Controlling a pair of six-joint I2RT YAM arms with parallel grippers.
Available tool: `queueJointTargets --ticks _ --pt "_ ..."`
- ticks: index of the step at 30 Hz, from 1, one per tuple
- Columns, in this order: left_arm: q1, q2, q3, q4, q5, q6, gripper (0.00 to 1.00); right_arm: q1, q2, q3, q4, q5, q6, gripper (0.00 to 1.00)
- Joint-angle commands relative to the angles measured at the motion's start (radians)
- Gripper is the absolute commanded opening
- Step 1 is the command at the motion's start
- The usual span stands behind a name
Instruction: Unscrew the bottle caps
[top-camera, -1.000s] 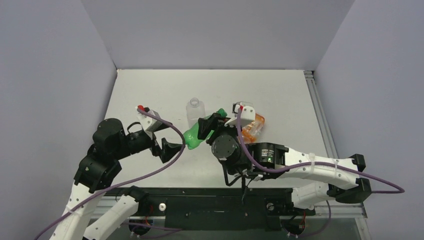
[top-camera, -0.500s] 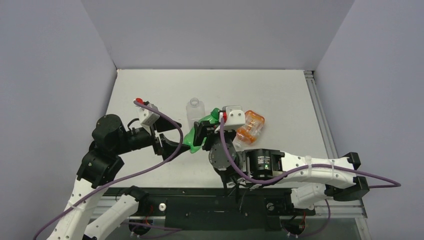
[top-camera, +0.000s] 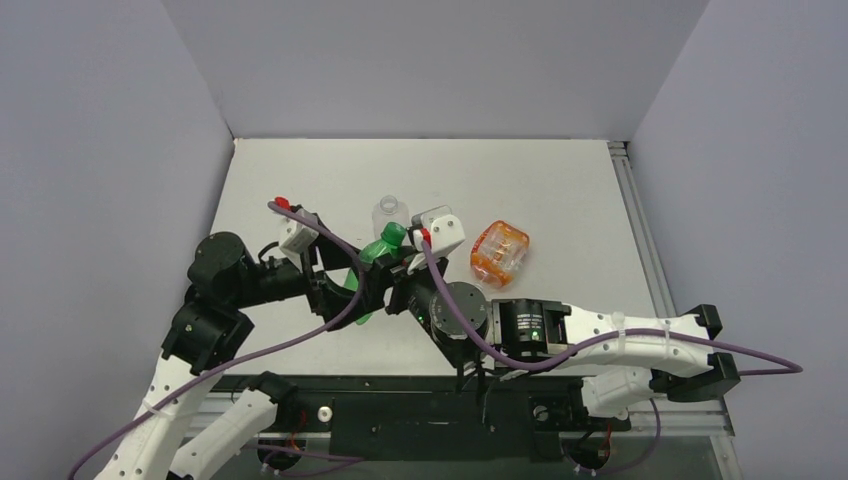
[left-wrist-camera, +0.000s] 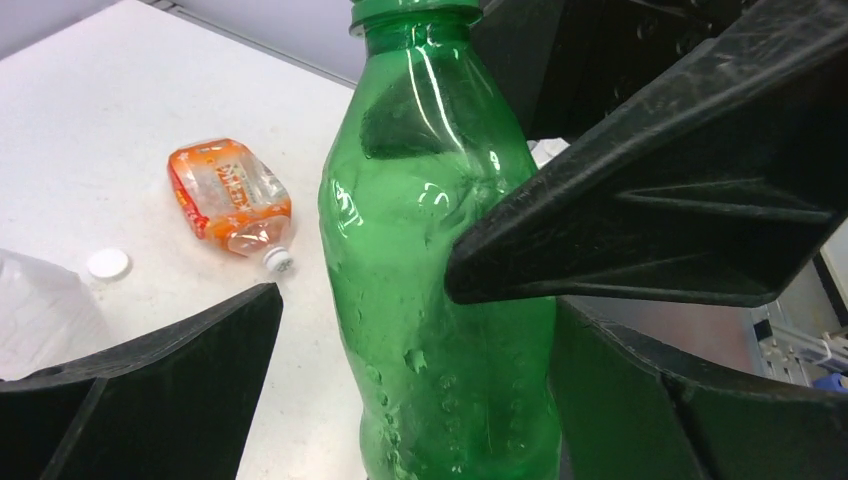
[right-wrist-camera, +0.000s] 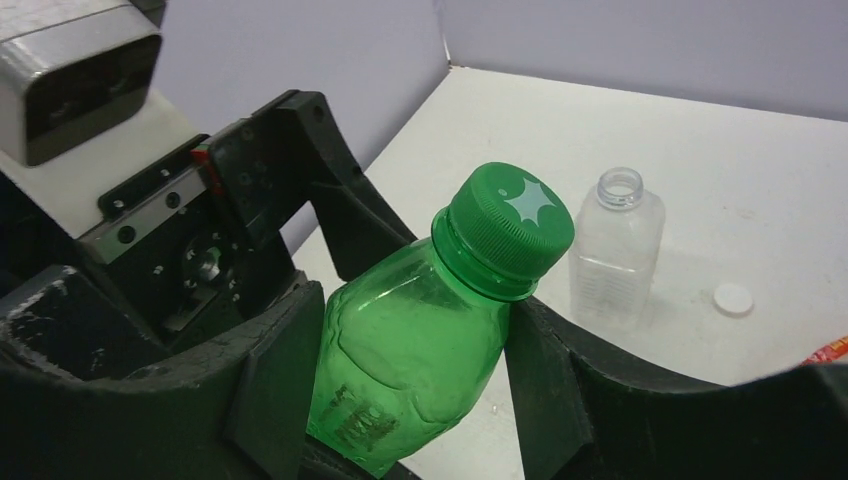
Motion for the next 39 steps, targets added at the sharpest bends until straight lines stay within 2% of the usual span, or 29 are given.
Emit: queueJointTargets --ticks 1,2,4,6,7,8,10,12,15,16,17,19,22,23,25,27,31,36,39 --pt "-0.006 -0.006 -0.015 0.033 0.033 0.006 0.98 -0.007 -0.027 0.002 0.095 -0.136 -0.050 0.29" --pt "-0.006 -0.004 -0.014 0.029 0.030 0.012 0.99 -0.017 -0.030 -0.008 0.105 -0.152 -0.051 0.28" --pt "-0.006 -0.001 -0.012 0.023 0.025 0.023 0.91 -0.040 -0.040 -0.023 0.115 -0.215 -0.043 0.28" --pt "-0.006 0.001 -0.012 0.037 0.021 0.007 0.74 -0.060 -0.048 -0.036 0.122 -0.277 -0.033 0.28" --pt "-0.005 0.000 -0.010 0.055 0.016 -0.002 0.68 -0.068 -0.052 -0.039 0.122 -0.321 -0.023 0.28" --pt "-0.004 -0.001 -0.009 0.066 0.006 -0.014 0.56 -0.087 -0.053 -0.044 0.121 -0.345 -0.018 0.28" --pt "-0.003 0.000 -0.003 0.088 -0.006 -0.026 0.41 -0.111 -0.061 -0.052 0.117 -0.435 -0.003 0.28" --pt "-0.002 0.002 0.001 0.097 -0.005 -0.034 0.28 -0.128 -0.069 -0.055 0.110 -0.482 0.006 0.28" --pt "-0.001 0.002 -0.002 0.103 -0.009 -0.042 0.17 -0.148 -0.080 -0.049 0.082 -0.519 0.010 0.31" --pt "-0.001 0.002 -0.001 0.105 -0.013 -0.045 0.13 -0.163 -0.081 -0.036 0.057 -0.539 0.016 0.38" --pt "-0.001 -0.001 0.002 0.109 -0.021 -0.045 0.11 -0.181 -0.081 -0.025 0.039 -0.555 0.019 0.48" --pt "0.001 -0.001 0.009 0.116 -0.039 -0.053 0.07 -0.209 -0.072 0.032 -0.049 -0.594 0.024 0.56" --pt "0.006 0.000 0.019 0.109 -0.078 -0.052 0.00 -0.233 -0.090 0.061 -0.099 -0.583 0.026 0.65" --pt "0.007 -0.003 0.019 0.108 -0.107 -0.049 0.00 -0.242 -0.098 0.065 -0.108 -0.571 0.028 0.71" --pt "0.008 -0.008 0.011 0.109 -0.155 -0.052 0.00 -0.247 -0.115 0.100 -0.133 -0.511 0.044 0.75" --pt "0.012 -0.007 0.002 0.112 -0.202 -0.060 0.00 -0.249 -0.110 0.156 -0.166 -0.418 0.060 0.77" --pt "0.014 0.001 0.003 0.125 -0.249 -0.071 0.00 -0.260 -0.028 0.312 -0.259 -0.331 0.084 0.78" --pt "0.009 0.014 0.026 0.115 -0.275 -0.025 0.00 -0.312 0.084 0.565 -0.396 -0.343 0.144 0.79" --pt "0.001 0.010 0.030 0.117 -0.270 0.030 0.00 -0.329 0.154 0.663 -0.487 -0.388 0.161 0.78"
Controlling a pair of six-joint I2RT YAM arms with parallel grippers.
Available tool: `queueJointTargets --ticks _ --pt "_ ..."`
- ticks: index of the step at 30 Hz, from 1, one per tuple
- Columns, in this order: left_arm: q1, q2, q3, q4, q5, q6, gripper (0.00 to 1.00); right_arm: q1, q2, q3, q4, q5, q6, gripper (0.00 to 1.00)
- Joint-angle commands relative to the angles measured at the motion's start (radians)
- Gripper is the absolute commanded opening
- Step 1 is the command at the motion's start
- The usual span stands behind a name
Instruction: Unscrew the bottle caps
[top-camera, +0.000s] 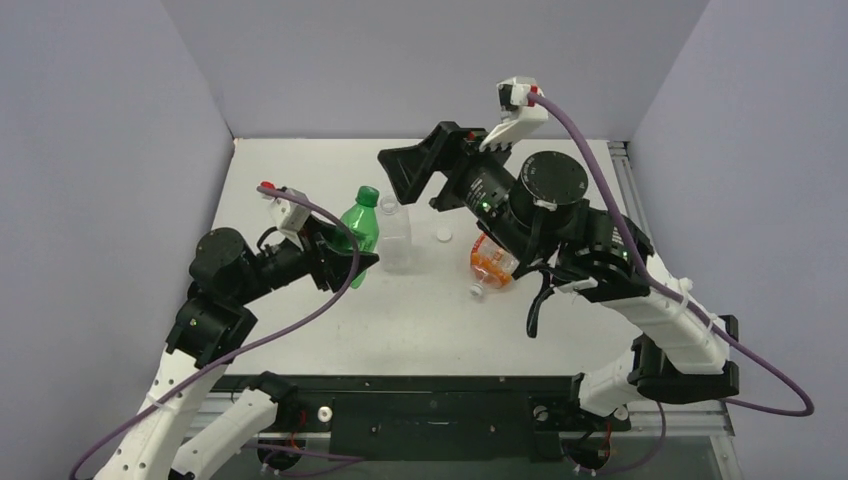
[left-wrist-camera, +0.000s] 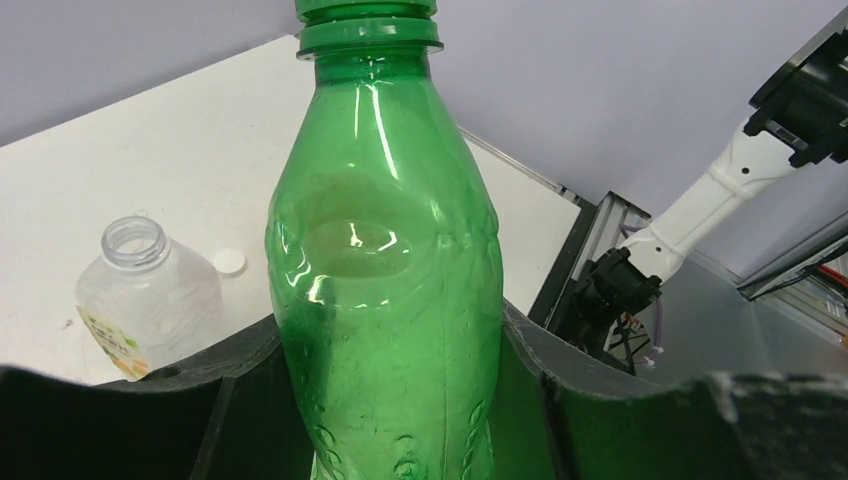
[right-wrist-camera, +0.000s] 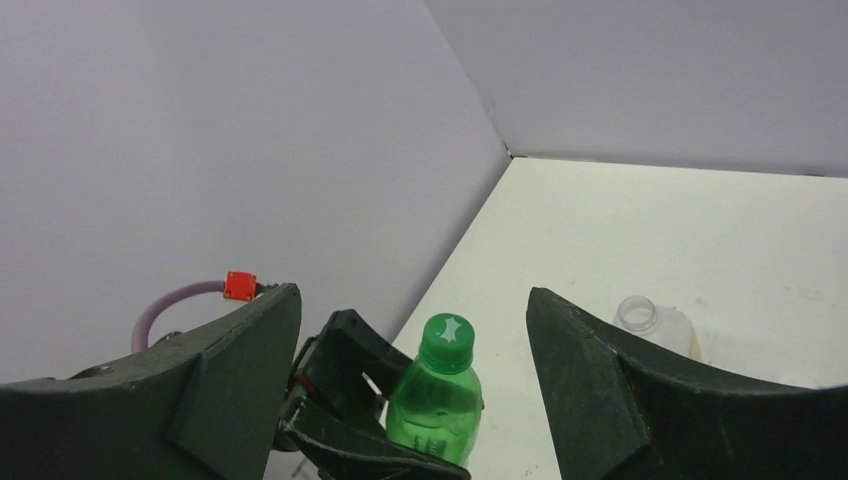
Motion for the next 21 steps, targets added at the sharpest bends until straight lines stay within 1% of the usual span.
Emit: queueJointTargets --ticks 1,4,5,8,11,16,18,21 --pt "-0.012 -0.003 0.043 0.050 -0.037 0.077 0.00 -0.032 0.094 0.136 -0.195 -0.027 0.050 0.77" --pt "-0.025 -0.009 0.032 0.054 -0.051 0.148 0.00 -0.054 0.121 0.129 -0.227 -0.070 0.084 0.73" --pt "-0.034 -0.012 0.030 0.055 -0.063 0.165 0.00 -0.062 0.119 0.098 -0.213 -0.079 0.090 0.69" --pt "-0.055 -0.012 0.025 0.058 -0.084 0.238 0.00 -0.068 0.090 0.020 -0.163 -0.113 0.101 0.66" --pt "-0.074 0.003 0.024 0.061 -0.095 0.256 0.00 -0.069 0.073 -0.040 -0.107 -0.137 0.096 0.65" --pt "-0.090 0.013 0.019 0.069 -0.096 0.272 0.00 -0.070 0.064 -0.063 -0.075 -0.162 0.092 0.64" --pt "-0.092 0.013 0.015 0.068 -0.099 0.277 0.00 -0.070 0.063 -0.082 -0.063 -0.168 0.094 0.62" --pt "-0.093 0.009 0.013 0.067 -0.102 0.276 0.00 -0.070 0.054 -0.108 -0.043 -0.173 0.100 0.53"
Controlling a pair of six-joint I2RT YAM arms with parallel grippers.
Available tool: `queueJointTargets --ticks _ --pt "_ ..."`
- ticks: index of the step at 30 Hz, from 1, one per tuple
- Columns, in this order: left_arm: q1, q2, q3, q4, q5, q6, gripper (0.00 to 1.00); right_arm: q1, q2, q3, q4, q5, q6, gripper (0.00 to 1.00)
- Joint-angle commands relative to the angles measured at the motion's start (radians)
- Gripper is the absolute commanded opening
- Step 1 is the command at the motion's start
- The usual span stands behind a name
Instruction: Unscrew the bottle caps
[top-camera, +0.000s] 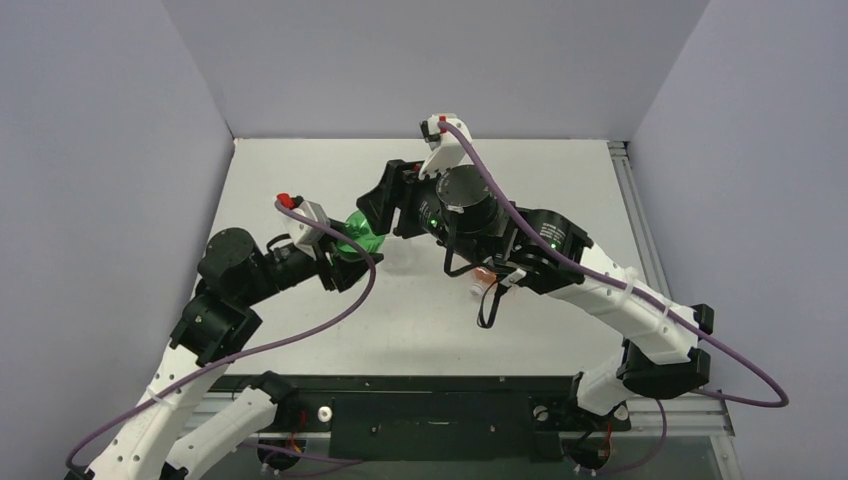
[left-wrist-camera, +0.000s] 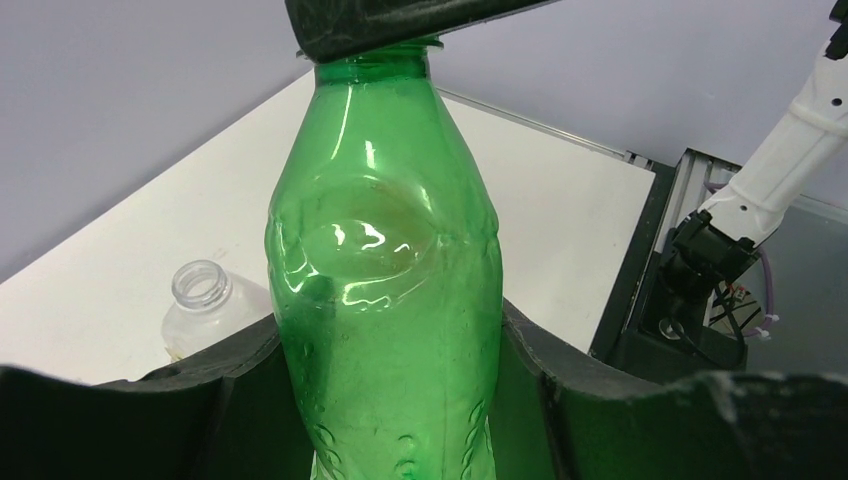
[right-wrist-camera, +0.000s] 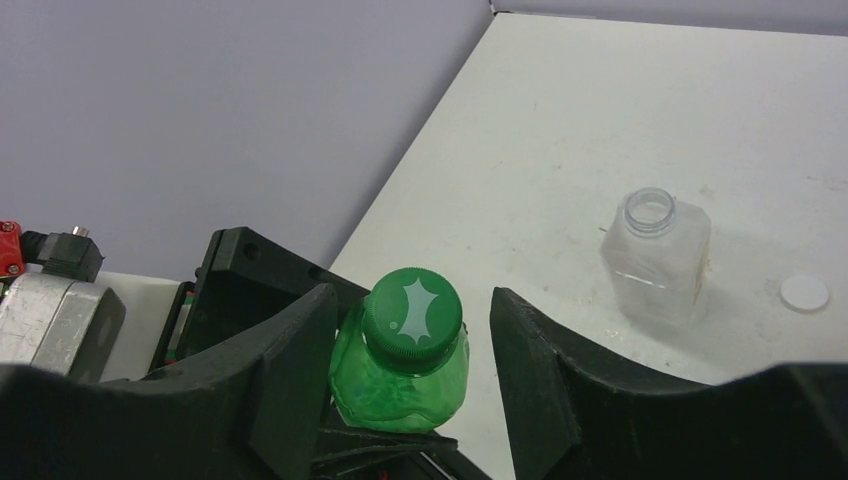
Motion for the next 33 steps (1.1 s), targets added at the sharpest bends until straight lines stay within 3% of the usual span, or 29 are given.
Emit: queueJointTargets --ticks 1,7,9,10,13,15,33 --pt "-0.006 -0.011 0.013 0.058 -0.021 0.022 0.00 -0.007 -0.050 -0.043 0.073 -0.023 0.010 0.49" --pt "-0.007 -0.014 0.008 0.056 -0.030 0.019 0.00 -0.007 -0.065 -0.069 0.106 -0.019 0.022 0.30" --pt "-0.007 -0.014 0.007 0.056 -0.029 0.016 0.00 -0.007 -0.067 -0.074 0.112 -0.013 0.024 0.28" --pt "-0.007 -0.014 0.003 0.056 -0.029 0.012 0.00 -0.007 -0.069 -0.076 0.114 -0.011 0.024 0.28" --pt "-0.007 -0.018 -0.004 0.056 -0.026 0.009 0.00 -0.010 -0.080 -0.086 0.134 0.000 0.025 0.45" --pt "-0.007 -0.019 -0.008 0.058 -0.025 0.007 0.00 -0.016 -0.084 -0.084 0.147 0.007 0.025 0.50" --pt "-0.005 -0.022 0.001 0.061 -0.029 0.006 0.00 -0.029 -0.064 -0.096 0.177 -0.024 0.049 0.48"
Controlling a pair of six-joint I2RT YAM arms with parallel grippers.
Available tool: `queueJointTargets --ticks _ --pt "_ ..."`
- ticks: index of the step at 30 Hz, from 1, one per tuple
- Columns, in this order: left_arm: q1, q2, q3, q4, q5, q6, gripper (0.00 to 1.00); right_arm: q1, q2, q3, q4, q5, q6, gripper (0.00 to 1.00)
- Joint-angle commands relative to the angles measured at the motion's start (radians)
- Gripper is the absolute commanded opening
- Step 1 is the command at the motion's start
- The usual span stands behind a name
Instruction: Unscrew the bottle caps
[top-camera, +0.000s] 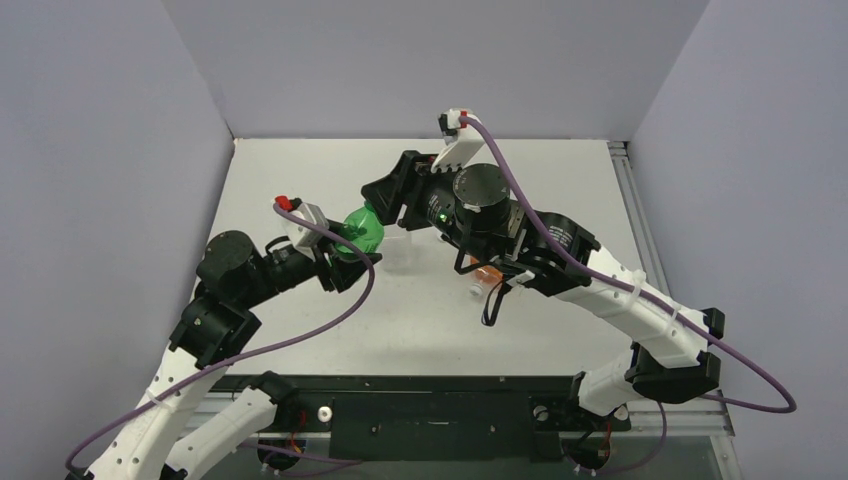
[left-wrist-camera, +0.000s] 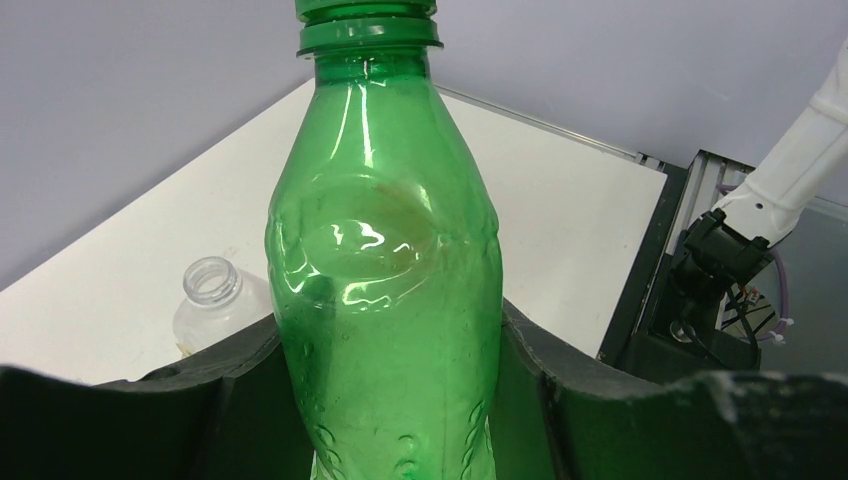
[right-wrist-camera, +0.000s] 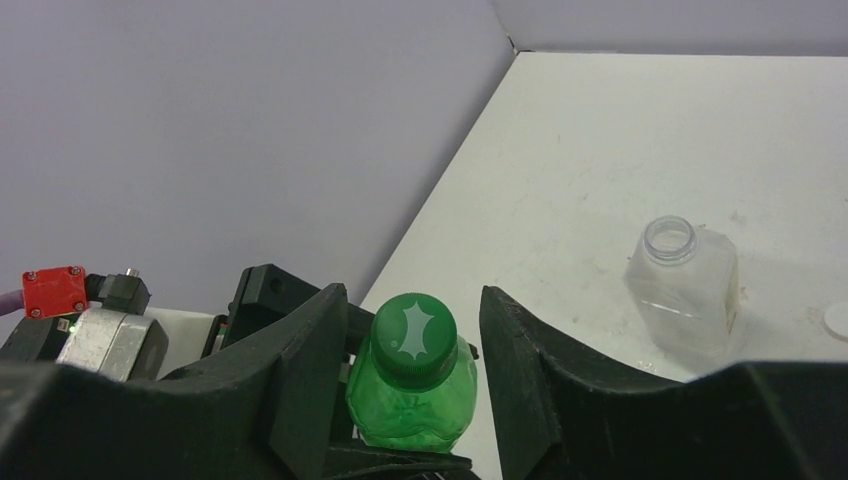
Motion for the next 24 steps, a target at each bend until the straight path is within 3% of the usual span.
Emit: queueJointTargets --ticks 1,7,17,21,24 --pt "-0.004 -0.007 0.012 0.059 -0.003 -0.006 0.00 -0.005 -0.005 0.001 0.035 -0.015 0.011 0.48" --pt "-0.004 -0.004 0.018 0.054 -0.008 -0.006 0.00 -0.006 -0.002 -0.005 0.041 -0.024 0.016 0.42" --pt "-0.004 -0.002 0.022 0.057 -0.007 -0.012 0.00 -0.010 0.006 -0.033 0.049 -0.035 0.029 0.46" --pt "-0.004 -0.003 0.027 0.053 -0.007 -0.013 0.00 -0.013 -0.006 -0.048 0.068 -0.037 0.030 0.40" --pt "-0.004 -0.003 0.032 0.051 -0.008 -0.011 0.00 -0.013 -0.008 -0.051 0.073 -0.038 0.031 0.28"
